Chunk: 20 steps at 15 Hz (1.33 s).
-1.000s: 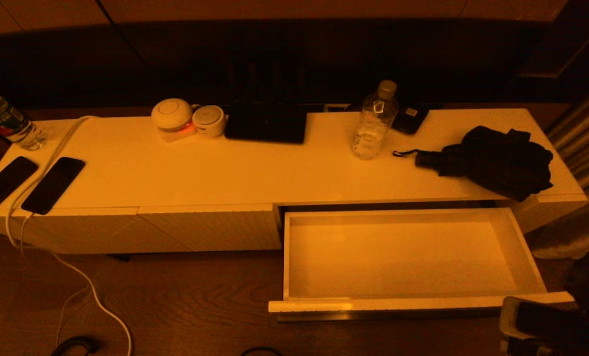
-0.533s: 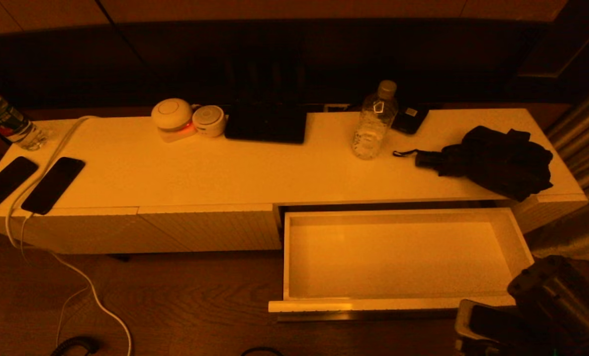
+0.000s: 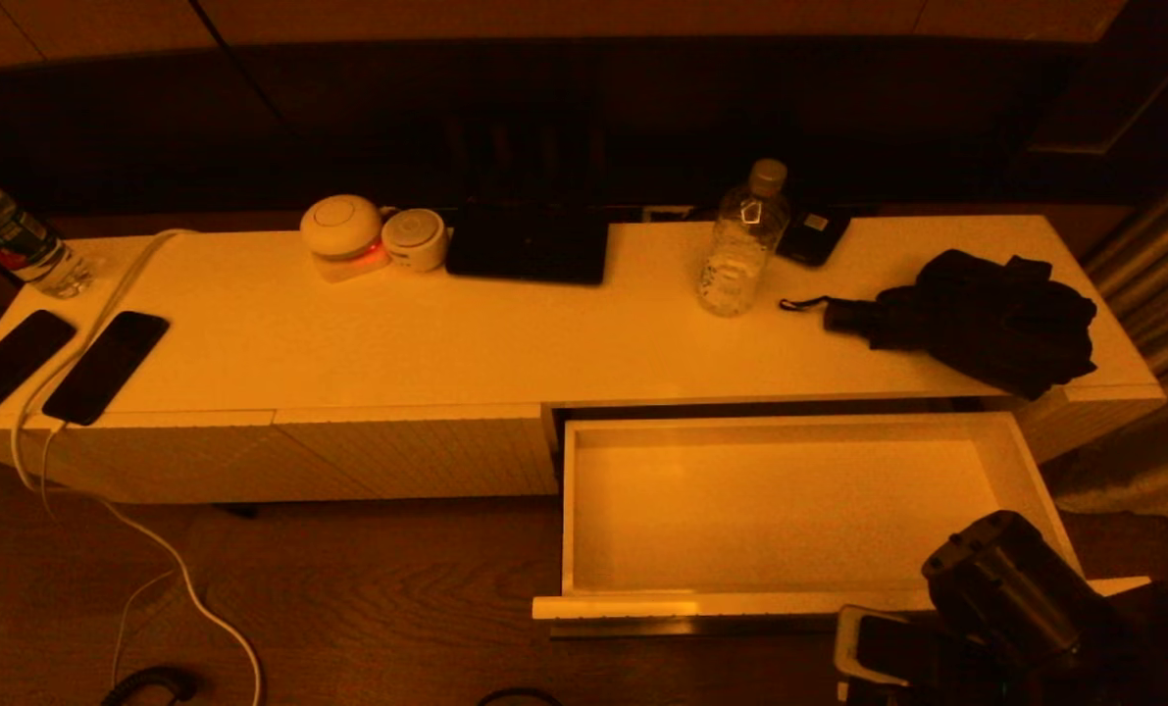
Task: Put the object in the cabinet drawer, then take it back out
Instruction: Close the drawer
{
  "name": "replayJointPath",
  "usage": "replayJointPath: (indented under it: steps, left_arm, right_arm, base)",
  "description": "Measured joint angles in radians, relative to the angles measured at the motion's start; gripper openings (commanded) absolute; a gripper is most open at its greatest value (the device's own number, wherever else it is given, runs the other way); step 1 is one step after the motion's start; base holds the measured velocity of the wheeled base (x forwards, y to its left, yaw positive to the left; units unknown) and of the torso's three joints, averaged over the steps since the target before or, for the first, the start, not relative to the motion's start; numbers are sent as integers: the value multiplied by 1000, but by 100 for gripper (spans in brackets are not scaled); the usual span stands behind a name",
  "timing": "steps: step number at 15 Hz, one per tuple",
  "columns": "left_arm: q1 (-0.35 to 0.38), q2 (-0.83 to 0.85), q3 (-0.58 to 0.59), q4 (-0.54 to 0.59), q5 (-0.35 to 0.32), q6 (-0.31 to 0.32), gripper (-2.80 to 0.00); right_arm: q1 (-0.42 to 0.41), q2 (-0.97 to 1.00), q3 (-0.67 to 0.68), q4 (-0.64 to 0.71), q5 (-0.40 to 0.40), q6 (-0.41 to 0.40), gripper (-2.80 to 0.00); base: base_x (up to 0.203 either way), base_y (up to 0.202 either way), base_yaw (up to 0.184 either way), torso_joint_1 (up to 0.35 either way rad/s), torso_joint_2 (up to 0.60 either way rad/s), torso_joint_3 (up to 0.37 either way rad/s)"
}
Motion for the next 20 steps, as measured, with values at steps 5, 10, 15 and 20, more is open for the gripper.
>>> replayJointPath:
  steps: [5, 10, 15, 20]
  left_arm:
    - [0, 0, 0, 0, 0, 0, -280]
    - [0, 0, 0, 0, 0, 0, -280]
    - [0, 0, 0, 0, 0, 0, -280]
    - [0, 0, 0, 0, 0, 0, -280]
  right_arm:
    - [-7, 58, -3, -41, -6, 13, -280]
    - [-11, 110, 32, -239, -8, -1, -280]
    - [-18, 166, 73, -421, -10, -33, -280]
    - [-31, 177, 136, -607, -15, -176, -280]
  base:
    - [0, 0, 0, 0, 0, 0]
    - [0, 0, 0, 0, 0, 0]
    - [0, 0, 0, 0, 0, 0]
    - [0, 0, 0, 0, 0, 0]
